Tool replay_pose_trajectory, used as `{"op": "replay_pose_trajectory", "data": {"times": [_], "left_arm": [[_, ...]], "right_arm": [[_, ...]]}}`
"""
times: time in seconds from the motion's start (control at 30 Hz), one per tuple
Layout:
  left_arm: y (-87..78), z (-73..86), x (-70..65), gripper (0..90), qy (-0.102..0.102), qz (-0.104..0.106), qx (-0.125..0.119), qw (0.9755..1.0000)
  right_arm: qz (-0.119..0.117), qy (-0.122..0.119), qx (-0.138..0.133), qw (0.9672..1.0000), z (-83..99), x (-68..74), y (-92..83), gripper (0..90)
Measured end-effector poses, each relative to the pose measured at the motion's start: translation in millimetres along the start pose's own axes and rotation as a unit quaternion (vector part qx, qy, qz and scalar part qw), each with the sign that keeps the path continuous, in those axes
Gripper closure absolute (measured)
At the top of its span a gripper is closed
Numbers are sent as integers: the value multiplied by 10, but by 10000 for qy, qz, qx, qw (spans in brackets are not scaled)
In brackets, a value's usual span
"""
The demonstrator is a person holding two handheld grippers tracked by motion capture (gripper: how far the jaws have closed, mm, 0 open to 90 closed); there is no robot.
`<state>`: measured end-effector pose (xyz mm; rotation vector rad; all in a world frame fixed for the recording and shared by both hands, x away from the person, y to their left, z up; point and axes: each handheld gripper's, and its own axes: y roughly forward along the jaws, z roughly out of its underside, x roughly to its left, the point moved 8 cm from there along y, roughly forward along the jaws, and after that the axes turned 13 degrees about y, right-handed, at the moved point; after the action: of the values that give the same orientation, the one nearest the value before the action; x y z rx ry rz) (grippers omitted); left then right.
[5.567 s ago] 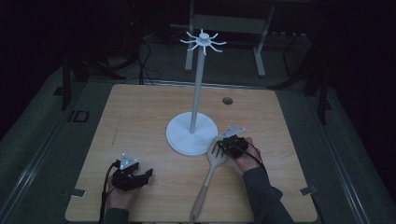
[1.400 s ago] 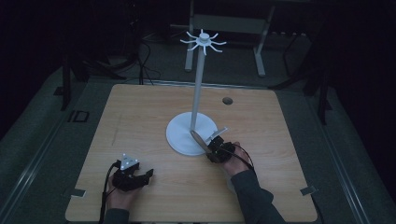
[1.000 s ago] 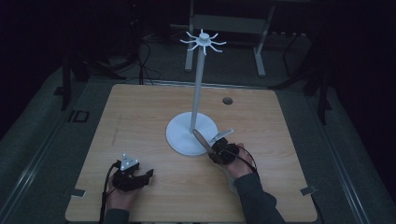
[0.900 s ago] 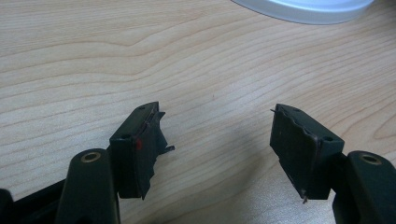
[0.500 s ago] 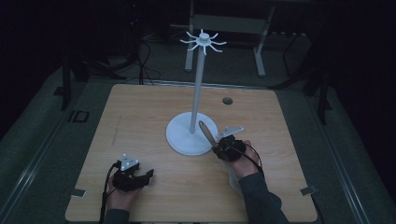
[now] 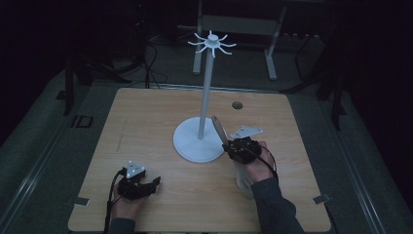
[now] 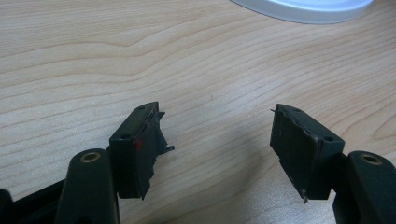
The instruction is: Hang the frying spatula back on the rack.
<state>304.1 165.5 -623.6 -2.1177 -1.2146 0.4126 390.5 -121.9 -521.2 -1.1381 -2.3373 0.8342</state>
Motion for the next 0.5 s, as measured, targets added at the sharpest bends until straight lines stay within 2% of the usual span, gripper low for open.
{"op": "replay_pose_trajectory", "data": {"times": [0.2, 0.5], "left_arm": [[-8, -8, -10, 363, 50, -3, 52, 10000], [-79, -58, 31, 392, 72, -199, -144, 9997]], "right_arm": [[-7, 28, -150, 9999, -57, -12, -65, 747], [-23, 60, -336, 9994, -104, -10, -107, 747]]}}
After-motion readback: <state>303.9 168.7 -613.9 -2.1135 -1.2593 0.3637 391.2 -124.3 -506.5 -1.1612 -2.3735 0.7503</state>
